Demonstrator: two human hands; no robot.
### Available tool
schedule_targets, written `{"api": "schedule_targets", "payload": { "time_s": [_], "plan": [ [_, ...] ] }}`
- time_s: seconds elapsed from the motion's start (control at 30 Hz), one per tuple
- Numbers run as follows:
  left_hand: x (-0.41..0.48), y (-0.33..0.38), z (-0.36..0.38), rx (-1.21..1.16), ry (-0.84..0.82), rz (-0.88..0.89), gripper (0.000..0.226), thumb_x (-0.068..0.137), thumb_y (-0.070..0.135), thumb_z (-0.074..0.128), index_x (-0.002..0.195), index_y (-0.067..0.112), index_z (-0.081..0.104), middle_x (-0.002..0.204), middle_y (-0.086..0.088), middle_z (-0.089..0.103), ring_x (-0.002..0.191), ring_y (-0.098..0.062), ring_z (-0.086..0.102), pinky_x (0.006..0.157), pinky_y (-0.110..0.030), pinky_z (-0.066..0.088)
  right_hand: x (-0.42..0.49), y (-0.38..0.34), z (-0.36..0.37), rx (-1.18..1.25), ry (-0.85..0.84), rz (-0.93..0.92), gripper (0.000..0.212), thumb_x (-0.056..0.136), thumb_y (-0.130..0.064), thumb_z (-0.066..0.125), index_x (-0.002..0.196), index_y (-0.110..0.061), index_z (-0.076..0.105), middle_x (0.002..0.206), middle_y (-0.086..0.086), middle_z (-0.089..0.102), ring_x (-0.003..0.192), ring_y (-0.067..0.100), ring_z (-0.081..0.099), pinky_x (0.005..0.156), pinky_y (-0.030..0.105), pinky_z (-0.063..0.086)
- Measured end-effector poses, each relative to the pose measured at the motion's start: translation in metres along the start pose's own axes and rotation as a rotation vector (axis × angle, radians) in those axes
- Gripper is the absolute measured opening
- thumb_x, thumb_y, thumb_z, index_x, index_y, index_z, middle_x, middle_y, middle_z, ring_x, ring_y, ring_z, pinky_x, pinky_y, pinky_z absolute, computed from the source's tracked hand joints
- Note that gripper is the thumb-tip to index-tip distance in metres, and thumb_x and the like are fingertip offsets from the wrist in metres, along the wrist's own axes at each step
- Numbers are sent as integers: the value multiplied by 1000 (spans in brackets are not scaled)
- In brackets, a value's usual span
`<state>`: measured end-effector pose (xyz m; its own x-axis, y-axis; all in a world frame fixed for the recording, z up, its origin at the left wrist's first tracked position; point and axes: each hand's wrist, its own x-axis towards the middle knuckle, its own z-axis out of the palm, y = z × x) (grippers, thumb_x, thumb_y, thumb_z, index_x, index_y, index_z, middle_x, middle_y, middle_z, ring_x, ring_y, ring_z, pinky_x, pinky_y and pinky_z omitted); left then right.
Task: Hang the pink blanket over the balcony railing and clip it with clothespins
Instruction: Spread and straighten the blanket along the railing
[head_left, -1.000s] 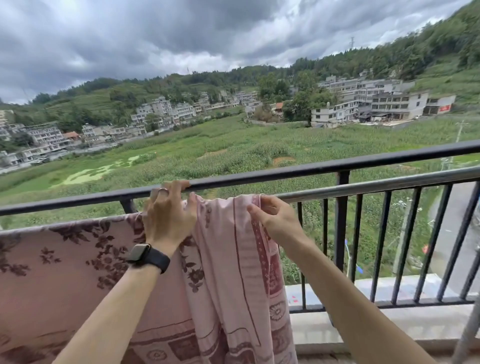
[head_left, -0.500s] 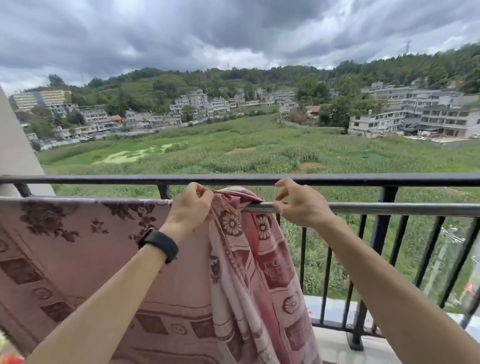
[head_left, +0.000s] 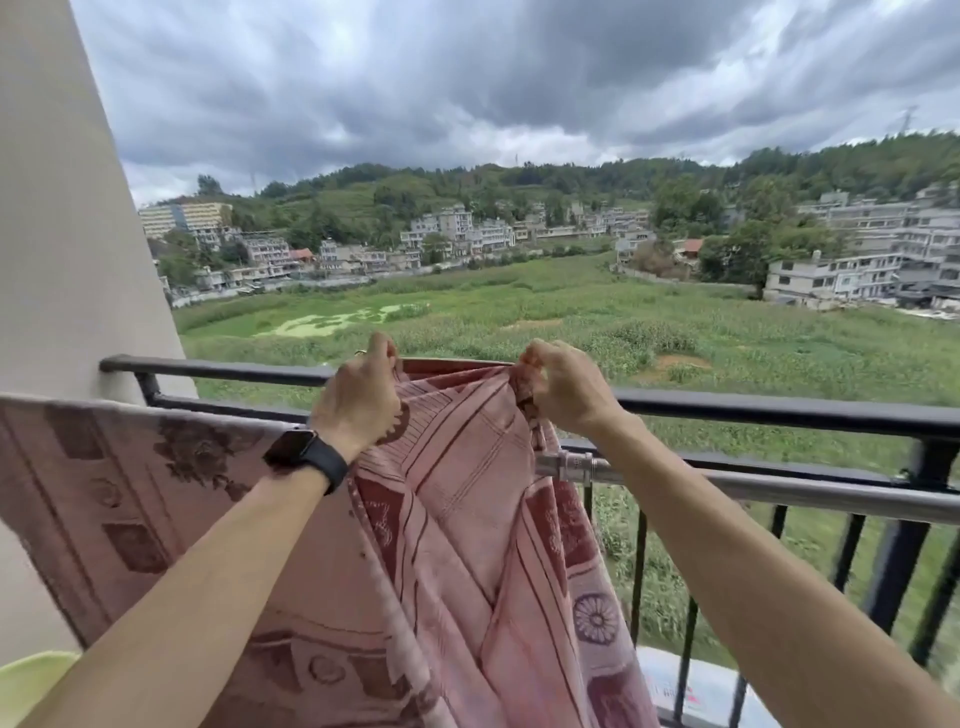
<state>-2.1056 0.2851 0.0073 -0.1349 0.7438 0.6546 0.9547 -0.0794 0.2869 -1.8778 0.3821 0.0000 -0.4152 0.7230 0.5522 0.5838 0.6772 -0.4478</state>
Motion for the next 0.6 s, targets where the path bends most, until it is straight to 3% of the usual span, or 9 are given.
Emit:
{"api": "schedule_targets", "payload": {
  "time_s": [0.07,0.13,0.23,0.33,0.4,0.5,0.53,0.6],
  "plan": [
    [9,-30,-6,162,33,-25,16,99,0,34,110,4,44,60,2,45,42,-10,37,38,-20,26,24,-18,17,42,-79,-2,16,100,-13,54,109,-8,66,113,11,63,98,24,61,86,35,53],
    [13,-65,-15,302,28,-170,11,98,7,36,105,13,43,66,-6,55,48,-21,48,44,-25,34,44,-35,35,157,-222,10,20,98,-5,56,109,-15,70,118,8,67,105,22,64,85,29,55],
    [5,-91,-18,408,-87,-366,9,97,23,42,101,19,50,94,-12,67,81,-32,61,65,-37,47,55,-44,47,127,-433,-27,25,94,-21,66,119,-19,68,119,-1,68,100,16,66,70,13,49],
    [-17,-62,9,349,102,-226,21,95,37,46,100,18,53,99,-9,65,93,-30,57,75,-40,46,52,-23,41,125,-526,54,42,94,-41,64,131,-22,59,116,-1,68,86,14,69,72,25,57],
    [-36,-17,29,321,179,-136,43,92,61,42,90,19,51,90,-4,61,89,-26,55,75,-41,42,47,-7,33,114,-589,147,35,94,-41,63,124,-24,63,111,3,70,80,16,69,71,30,59],
    [-52,38,51,421,-15,-186,87,74,93,22,102,18,58,98,-6,67,99,-28,60,80,-44,43,39,5,33,-28,-567,85,14,90,-26,67,104,-25,69,105,7,72,82,20,68,73,32,57],
    [-53,50,55,452,-66,-207,91,72,94,23,108,17,58,102,-7,68,101,-29,61,80,-43,44,33,10,31,-53,-522,61,13,91,-22,64,104,-23,67,103,6,71,83,19,67,70,30,56],
    [-52,57,54,433,-119,-180,76,80,85,35,111,19,57,103,-5,69,100,-30,65,79,-41,48,27,20,27,35,-411,89,14,96,-13,55,108,-13,62,98,6,68,77,18,67,61,28,57]
  ]
}}
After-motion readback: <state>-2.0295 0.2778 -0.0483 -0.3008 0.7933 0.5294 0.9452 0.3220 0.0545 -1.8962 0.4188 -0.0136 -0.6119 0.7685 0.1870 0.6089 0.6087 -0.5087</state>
